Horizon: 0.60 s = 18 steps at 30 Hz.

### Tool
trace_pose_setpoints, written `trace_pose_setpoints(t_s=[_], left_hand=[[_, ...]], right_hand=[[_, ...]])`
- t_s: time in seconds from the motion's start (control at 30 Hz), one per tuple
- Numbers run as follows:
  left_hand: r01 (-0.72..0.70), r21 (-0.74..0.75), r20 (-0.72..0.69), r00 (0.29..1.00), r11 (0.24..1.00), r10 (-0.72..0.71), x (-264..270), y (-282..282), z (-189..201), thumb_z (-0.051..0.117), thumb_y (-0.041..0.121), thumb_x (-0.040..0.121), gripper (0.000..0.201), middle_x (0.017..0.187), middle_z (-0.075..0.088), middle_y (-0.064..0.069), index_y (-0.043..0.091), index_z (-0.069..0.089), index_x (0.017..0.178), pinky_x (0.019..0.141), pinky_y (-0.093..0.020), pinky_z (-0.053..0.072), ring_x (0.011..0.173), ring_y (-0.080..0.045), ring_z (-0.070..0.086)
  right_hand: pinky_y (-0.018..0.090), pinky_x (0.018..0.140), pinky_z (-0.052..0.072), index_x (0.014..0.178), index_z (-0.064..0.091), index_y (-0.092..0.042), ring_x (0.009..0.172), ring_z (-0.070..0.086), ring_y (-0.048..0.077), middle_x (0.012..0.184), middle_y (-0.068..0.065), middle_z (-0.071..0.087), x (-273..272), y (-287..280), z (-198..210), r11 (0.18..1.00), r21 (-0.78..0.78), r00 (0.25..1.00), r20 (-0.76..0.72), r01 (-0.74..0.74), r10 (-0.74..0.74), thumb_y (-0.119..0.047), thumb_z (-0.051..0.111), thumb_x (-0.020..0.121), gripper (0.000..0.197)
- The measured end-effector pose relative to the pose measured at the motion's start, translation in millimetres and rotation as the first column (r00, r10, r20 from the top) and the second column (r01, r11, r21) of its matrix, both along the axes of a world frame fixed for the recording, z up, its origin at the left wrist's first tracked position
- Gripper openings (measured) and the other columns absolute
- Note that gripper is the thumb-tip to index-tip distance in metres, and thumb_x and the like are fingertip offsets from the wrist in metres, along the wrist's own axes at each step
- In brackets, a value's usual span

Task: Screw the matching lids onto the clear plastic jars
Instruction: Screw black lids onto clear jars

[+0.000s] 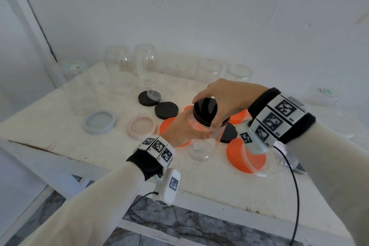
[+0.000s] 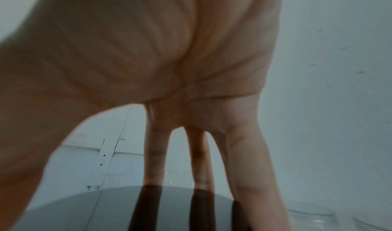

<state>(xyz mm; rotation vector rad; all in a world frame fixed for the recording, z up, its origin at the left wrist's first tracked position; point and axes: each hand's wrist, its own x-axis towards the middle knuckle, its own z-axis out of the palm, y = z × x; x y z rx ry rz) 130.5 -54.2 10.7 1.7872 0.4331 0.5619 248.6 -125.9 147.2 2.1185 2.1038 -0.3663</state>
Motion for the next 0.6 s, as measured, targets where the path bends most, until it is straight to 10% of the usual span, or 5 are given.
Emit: trace_pose_setpoints(t_s=[0.13, 0.47, 0.6], left_hand=[[-0.017, -0.02, 0.003, 1.0, 1.0, 0.018, 1, -2, -1, 0.081, 0.04, 0.049, 0.081, 0.118, 0.061, 0.01, 0.03, 0.048, 0.122, 0.087, -0.013, 0.043, 0.111, 0.002, 0.054], [0.012, 0.078, -0.062, 0.998, 0.997, -0.007, 1, 1, 7, 0.082, 0.03, 0.057, 0.069, 0.114, 0.061, 0.012, 0.031, 0.049, 0.118, 0.086, -0.01, 0.042, 0.107, 0.003, 0.055], [0.108, 0.044, -0.15, 0.984, 0.993, -0.101, -4, 8, 14, 0.077, 0.046, 0.049, 0.07, 0.116, 0.06, 0.015, 0.042, 0.048, 0.112, 0.091, -0.013, 0.043, 0.111, 0.005, 0.054]], right_hand=[[0.031, 0.086, 0.051, 0.129, 0.051, -0.033, 0.104, 0.049, 0.012, 0.107, -0.011, 0.048, -1, 0, -2, 0.999, 0.037, 1.0, -0.002, -0.003, 0.003, -0.042, 0.08, 0.061, 0.074], [0.029, 0.089, 0.045, 0.14, 0.029, -0.042, 0.111, 0.044, 0.016, 0.13, -0.006, 0.034, 6, -9, -10, 0.999, -0.018, 0.999, 0.011, -0.032, 0.032, -0.045, 0.07, 0.074, 0.078], [0.026, 0.08, 0.043, 0.136, 0.035, -0.042, 0.099, 0.047, 0.017, 0.111, -0.004, 0.041, 5, -7, -15, 0.999, 0.035, 0.999, 0.001, -0.036, 0.036, -0.051, 0.067, 0.075, 0.069]])
